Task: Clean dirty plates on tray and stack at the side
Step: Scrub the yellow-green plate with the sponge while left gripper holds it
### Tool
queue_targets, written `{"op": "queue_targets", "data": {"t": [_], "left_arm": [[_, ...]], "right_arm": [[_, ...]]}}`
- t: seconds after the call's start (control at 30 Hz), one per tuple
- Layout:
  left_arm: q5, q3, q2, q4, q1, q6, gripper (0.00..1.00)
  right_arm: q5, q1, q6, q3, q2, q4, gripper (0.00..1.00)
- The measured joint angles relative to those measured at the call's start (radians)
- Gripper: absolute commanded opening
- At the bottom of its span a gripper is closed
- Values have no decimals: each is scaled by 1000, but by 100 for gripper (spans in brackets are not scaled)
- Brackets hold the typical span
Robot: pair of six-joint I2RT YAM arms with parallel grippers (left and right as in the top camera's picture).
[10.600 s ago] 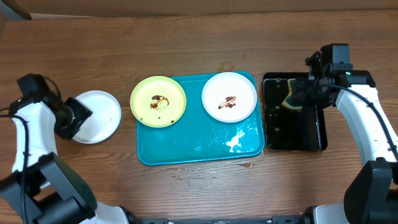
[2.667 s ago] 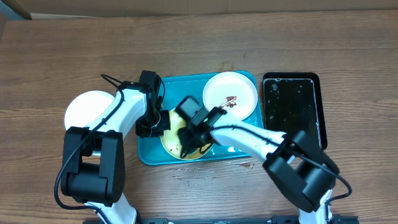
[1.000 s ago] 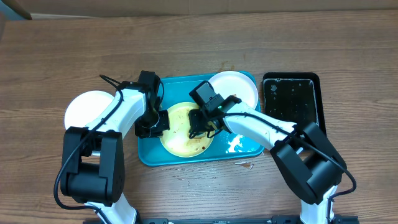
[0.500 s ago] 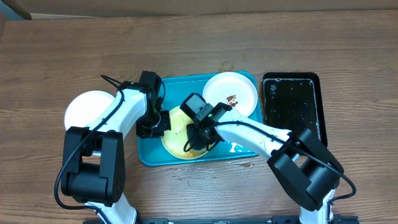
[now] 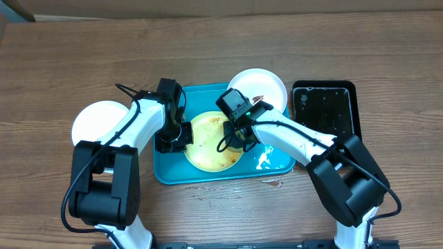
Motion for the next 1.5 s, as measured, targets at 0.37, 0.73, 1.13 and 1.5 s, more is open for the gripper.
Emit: {"op": "queue_targets", "data": {"t": [0.37, 0.73, 1.13, 1.5], "left_arm": [[-38, 0, 0, -12, 7, 0, 4], [-34, 0, 0, -14, 6, 0, 4], [-24, 0, 0, -15, 3, -3, 4], [-38, 0, 0, -22, 3, -3, 4]], "right_arm": [[-141, 54, -43, -4, 20, 182, 4], [-134, 83, -32, 19, 12, -79, 4], [-109, 1, -29, -1, 23, 223, 4], [-171, 84, -106, 15, 17, -24, 4]]}}
